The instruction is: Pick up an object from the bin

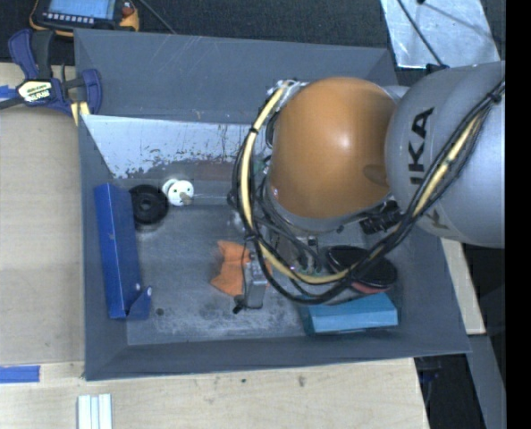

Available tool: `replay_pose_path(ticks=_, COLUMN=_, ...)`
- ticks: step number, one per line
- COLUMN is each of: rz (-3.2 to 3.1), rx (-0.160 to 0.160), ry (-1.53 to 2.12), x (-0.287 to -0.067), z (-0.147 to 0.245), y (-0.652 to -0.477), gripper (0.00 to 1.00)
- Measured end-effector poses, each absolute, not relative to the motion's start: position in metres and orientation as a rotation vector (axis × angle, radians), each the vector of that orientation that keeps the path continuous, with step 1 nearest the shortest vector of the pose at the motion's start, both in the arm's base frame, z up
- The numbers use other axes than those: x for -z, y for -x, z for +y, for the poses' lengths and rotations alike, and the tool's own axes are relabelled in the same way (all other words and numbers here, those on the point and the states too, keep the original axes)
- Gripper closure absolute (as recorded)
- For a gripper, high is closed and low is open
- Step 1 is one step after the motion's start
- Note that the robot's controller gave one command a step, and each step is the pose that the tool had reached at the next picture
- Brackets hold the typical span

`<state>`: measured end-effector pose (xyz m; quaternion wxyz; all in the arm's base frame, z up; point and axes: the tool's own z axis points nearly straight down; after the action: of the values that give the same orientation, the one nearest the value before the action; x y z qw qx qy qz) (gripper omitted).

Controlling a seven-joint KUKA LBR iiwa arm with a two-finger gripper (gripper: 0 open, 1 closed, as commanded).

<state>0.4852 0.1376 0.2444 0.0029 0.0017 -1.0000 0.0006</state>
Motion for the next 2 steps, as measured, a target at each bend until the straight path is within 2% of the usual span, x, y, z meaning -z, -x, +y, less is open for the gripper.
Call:
replay_pose_path(ticks=1, rz=-3.144, rx=0.001, ry=0.000, x=-0.249, z=0.137, y=-0.487, gripper=0.00)
replay_pose_path(ticks=2, rz=-3.152, rx=0.004, ry=-0.020, x=-0.198, z=0.124, y=-0.515, gripper=0.00)
